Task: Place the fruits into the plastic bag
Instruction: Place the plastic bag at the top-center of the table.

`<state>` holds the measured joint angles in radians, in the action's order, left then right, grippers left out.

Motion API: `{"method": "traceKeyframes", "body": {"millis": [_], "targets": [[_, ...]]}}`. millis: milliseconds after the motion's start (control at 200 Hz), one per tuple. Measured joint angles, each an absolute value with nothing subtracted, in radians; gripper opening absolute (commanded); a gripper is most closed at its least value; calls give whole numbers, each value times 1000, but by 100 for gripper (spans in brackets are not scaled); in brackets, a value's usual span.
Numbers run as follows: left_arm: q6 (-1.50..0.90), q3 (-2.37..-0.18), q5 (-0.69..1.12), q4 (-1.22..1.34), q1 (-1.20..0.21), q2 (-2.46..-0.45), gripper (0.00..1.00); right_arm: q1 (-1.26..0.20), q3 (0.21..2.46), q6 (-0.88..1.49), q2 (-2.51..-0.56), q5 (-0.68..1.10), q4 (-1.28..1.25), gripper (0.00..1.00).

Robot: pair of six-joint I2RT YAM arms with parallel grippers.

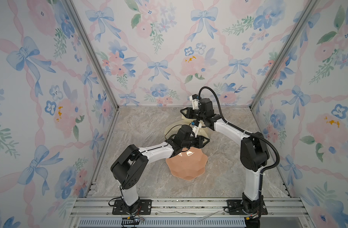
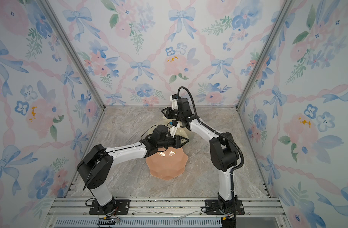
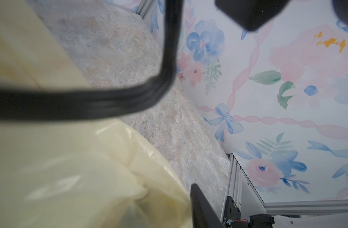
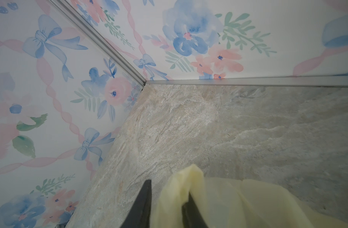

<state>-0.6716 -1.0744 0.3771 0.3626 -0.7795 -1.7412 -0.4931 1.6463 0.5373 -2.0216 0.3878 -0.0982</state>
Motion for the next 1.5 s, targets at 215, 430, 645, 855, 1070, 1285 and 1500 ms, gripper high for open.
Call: {"method": "traceKeyframes", "body": {"millis": [215, 430, 645, 855, 1070, 1285, 1500], "targets": [[-663, -1060, 339, 356, -744, -1675, 86, -492, 1629, 512, -1998, 362, -76, 78], [-654, -1031, 324, 343, -723, -1598, 95, -484, 1610, 488, -1920, 339, -45, 91], [-654, -977, 318, 329, -696, -1490, 96, -472, 1595, 434, -1823, 303, 9, 96], [-654, -917, 308, 306, -670, -1366, 96, -470, 1551, 378, -1717, 263, 65, 96], [-654, -879, 278, 248, -642, -1235, 96, -465, 1522, 316, -1592, 220, 175, 96], [-646, -863, 231, 161, -622, -1128, 98, -463, 1575, 252, -1507, 143, 458, 96], [-638, -846, 195, 94, -598, -1043, 98, -430, 1676, 232, -1481, 43, 830, 96]]}}
